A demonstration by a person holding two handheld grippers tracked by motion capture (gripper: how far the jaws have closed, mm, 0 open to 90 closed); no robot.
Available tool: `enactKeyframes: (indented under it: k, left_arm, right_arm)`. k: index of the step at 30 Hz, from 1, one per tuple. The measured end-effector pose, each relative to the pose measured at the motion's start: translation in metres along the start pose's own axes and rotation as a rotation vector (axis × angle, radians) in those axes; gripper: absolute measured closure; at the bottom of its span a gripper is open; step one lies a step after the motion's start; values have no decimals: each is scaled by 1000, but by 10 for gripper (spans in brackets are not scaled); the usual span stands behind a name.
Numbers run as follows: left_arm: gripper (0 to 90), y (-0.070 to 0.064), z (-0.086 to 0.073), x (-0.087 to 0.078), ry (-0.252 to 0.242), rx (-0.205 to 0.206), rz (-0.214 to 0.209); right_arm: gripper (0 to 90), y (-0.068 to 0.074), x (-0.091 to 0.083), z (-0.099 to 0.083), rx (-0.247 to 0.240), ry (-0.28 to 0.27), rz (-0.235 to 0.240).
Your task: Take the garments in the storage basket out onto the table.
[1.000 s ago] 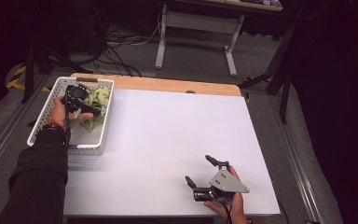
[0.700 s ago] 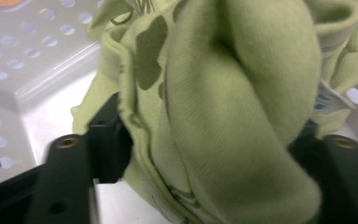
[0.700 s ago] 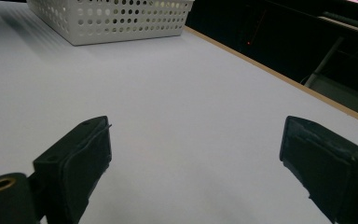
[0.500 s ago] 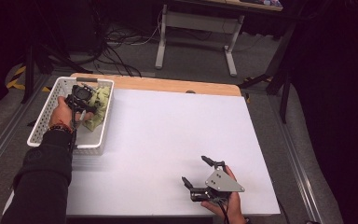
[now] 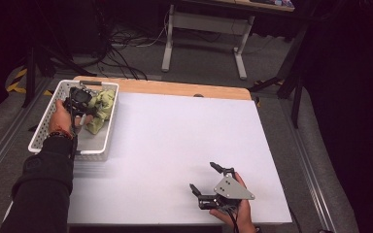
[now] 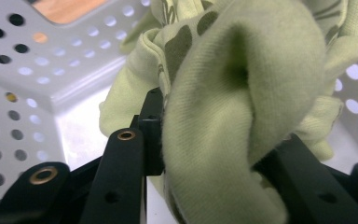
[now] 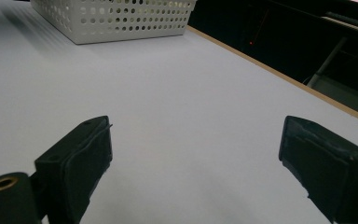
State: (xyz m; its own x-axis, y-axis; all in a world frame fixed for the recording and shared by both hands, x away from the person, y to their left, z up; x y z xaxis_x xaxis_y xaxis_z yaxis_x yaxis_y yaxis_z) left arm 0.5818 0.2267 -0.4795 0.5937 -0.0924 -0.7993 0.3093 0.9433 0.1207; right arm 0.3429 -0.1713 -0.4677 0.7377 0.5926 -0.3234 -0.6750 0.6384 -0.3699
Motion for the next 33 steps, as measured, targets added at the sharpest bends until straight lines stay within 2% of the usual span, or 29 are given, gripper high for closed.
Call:
enactKeyframes:
  k: [2,6,7,8,12,16,18,24,27,33]
  left_arm:
    - [653,2,1,-4,-17,-5,6]
    - [659,8,6,-20,-95,-33,11]
    - [659,8,6,-20,-95,-33,11]
    - [660,9,8,-27,-127,-40,14]
    - [661,9,10,-41,-195,-59,4]
    - [662,10,10,-50,-248,-61,-3]
    - [663,12,12,-56,-288,-78,-12]
    - [667,10,16,-74,-399,-102,-38]
    - [668,9,18,-83,-453,-129,-60]
    - [669,2,22,-97,-510,-126,-73]
  right_arm:
    - [105,-1,0,0,1,-1,-3]
    - [105,-2,-1,0,3,-3,-8]
    - [105,-3,-1,0,2,-4,-7]
    - [105,-3,-1,0,1,-5,-9]
    - [107,-4,-1,-1,8,-5,-9]
    - [111,-5,-1,0,10,-9,-10]
    - [114,-5,-1,0,11,-12,-14]
    - [114,-5,-1,0,12,-16,-16]
    - [114,-6,-1,0,14,-16,-21]
    - [115,-7,-2,0,14,-19,-26]
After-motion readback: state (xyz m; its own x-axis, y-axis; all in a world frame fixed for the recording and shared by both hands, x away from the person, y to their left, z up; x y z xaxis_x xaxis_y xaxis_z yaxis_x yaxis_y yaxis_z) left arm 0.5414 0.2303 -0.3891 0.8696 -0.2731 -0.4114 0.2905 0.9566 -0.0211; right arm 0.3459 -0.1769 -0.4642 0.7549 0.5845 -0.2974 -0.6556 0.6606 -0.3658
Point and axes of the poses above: each handheld gripper's, and its own axes: x roughly forward along the jaws, z roughly out of its top, y roughly to its left, the point moved 9 cm from there along x, roughly forward along the jaws, and after that the axes turned 7 degrees about -x, right-handed, at the moved point
